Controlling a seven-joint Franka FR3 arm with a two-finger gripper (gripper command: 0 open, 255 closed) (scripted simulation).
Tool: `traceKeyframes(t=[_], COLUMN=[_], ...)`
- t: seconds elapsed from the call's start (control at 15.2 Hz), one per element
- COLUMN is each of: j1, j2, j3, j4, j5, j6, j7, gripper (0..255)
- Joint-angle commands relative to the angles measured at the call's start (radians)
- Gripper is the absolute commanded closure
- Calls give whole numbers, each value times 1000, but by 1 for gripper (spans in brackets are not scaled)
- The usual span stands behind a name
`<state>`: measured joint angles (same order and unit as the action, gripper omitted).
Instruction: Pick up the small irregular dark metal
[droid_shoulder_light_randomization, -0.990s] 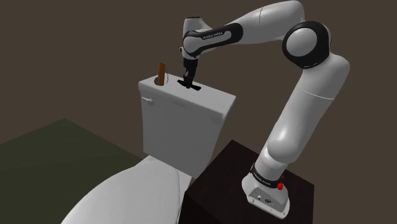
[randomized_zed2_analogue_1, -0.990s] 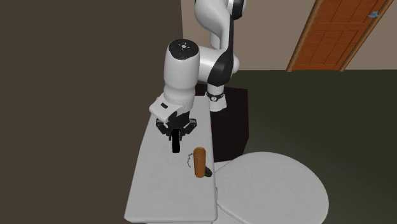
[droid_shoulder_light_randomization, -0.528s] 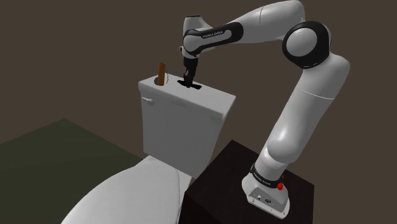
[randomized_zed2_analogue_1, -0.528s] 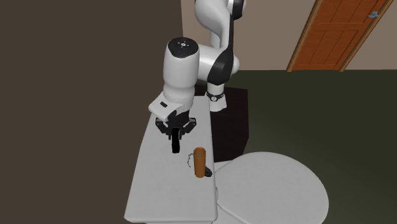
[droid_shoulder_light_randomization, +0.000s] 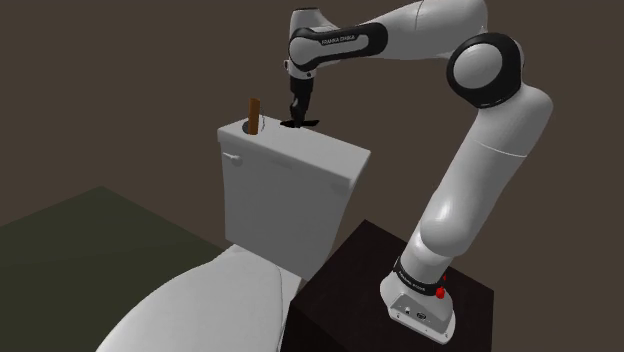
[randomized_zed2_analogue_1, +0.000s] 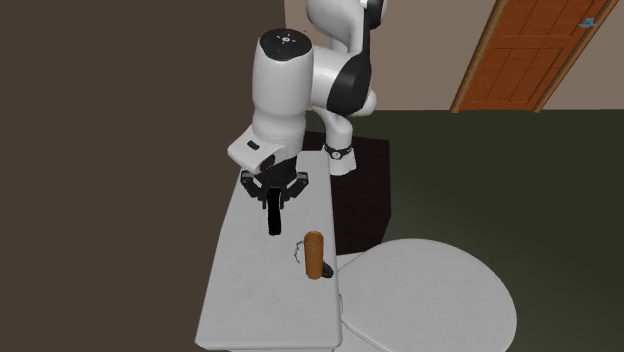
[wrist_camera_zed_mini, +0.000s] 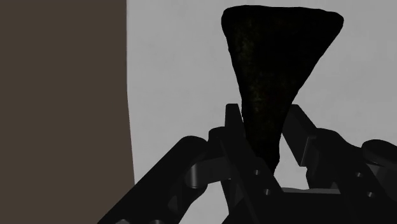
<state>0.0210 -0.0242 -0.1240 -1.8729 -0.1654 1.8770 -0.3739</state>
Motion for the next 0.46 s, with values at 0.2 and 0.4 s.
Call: traceKeyframes(t=[0.2,0.4], j1=[0,0], j2=[-4,-3], j3=[0,0], j4=[64,79], j5=[3,3], j6=[-67,-82], j7=[-11,-13], gripper=[255,255])
